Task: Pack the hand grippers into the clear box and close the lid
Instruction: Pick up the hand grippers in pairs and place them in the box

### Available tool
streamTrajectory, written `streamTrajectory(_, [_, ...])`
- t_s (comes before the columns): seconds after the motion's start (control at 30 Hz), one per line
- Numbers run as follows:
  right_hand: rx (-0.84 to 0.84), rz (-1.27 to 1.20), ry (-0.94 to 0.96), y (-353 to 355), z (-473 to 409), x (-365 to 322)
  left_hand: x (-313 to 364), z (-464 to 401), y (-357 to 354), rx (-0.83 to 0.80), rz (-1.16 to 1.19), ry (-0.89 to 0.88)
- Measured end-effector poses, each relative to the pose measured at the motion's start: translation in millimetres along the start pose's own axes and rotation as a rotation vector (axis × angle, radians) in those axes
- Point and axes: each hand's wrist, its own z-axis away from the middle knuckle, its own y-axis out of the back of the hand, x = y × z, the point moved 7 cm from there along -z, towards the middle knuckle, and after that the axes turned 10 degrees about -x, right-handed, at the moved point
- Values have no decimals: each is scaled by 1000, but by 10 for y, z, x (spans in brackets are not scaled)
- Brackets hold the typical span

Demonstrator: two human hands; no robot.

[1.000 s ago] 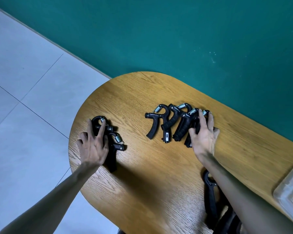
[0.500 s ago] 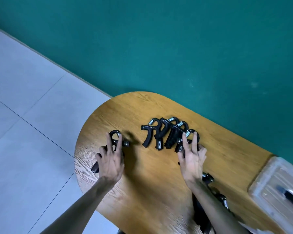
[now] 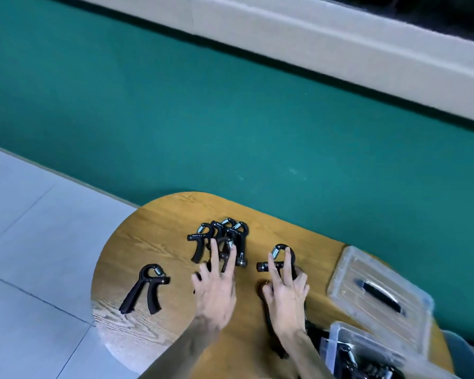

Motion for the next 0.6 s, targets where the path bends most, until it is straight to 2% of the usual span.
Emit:
streamTrajectory(0.23, [114, -48, -130, 498, 397, 448, 821, 424, 205, -10, -26, -152])
streamTrajectory(0.6, [219, -76, -169, 1013, 1051, 1525, 2007, 1015, 158, 11, -71, -212])
